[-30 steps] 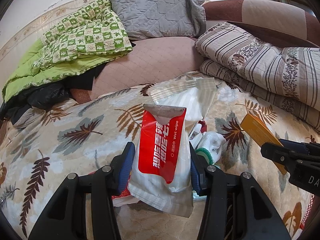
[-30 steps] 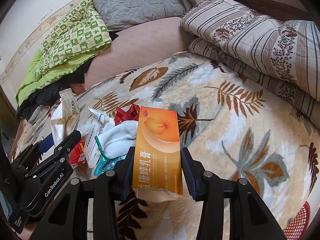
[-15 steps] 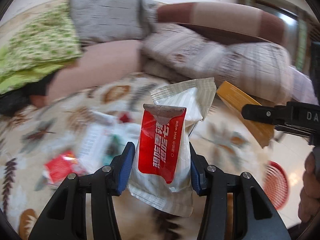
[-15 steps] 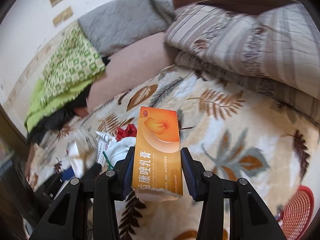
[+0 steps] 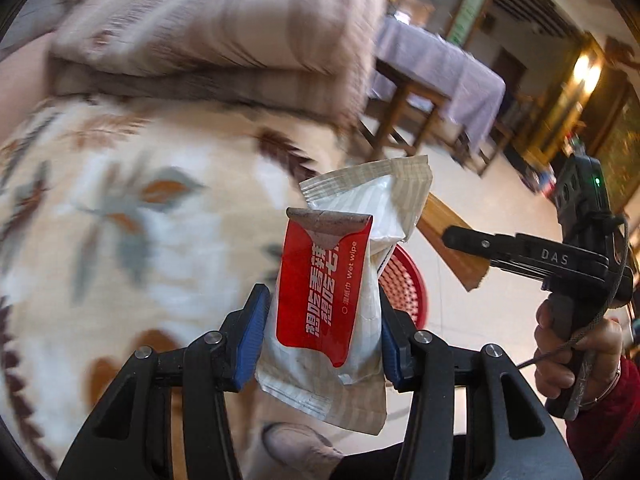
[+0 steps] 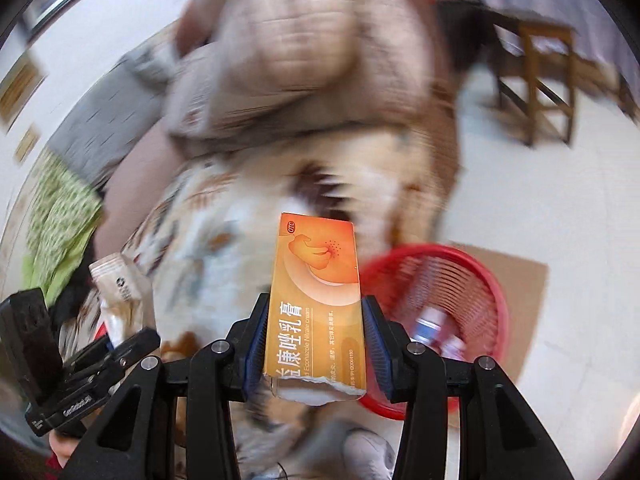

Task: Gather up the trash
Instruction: 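Carry both items to the red basket and open both tools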

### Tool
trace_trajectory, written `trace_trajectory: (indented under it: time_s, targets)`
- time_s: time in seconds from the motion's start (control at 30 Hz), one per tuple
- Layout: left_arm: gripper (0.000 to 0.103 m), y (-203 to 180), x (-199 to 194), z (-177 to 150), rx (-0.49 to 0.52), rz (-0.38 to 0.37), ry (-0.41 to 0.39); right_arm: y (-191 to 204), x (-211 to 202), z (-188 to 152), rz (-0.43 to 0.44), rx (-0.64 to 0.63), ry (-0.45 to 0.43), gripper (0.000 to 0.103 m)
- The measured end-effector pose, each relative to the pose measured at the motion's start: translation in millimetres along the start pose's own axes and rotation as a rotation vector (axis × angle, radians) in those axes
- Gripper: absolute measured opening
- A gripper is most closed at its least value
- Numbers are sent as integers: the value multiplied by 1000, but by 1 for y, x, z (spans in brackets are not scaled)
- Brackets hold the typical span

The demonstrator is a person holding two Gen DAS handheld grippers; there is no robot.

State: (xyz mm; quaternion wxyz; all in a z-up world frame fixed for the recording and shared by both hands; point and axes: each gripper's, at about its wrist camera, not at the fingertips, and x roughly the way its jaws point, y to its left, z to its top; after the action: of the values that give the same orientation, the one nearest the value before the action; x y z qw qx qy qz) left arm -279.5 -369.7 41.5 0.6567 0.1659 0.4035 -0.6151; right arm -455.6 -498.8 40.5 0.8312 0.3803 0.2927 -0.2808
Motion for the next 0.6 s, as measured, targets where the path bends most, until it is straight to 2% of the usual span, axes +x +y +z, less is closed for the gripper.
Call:
trace_trajectory:
  time_s: [0.1, 0.17, 0.2, 0.27, 0.33, 0.43, 0.6]
  targets:
    - [49, -18, 32, 11, 3, -42, 47, -34, 0, -2, -3, 73, 4, 48]
    - [50, -29, 47, 18, 28, -33, 62, -47, 4, 0, -8, 104, 5, 49]
    - [54, -31, 53, 22, 32, -21, 72, -53, 6, 1, -2, 120, 6, 50]
    - [57, -32, 57, 28, 16, -6, 78, -65, 8, 3, -4, 140, 1, 51]
    - [58, -29, 50, 29, 4, -6, 59, -75, 14, 8, -7, 162, 10, 59]
    - [60, -24, 32, 26, 0, 2, 38, -86, 11, 10, -7, 184, -6, 59]
    - [60, -11, -14, 17, -14, 65, -8, -76, 8, 10, 4, 140, -6, 59]
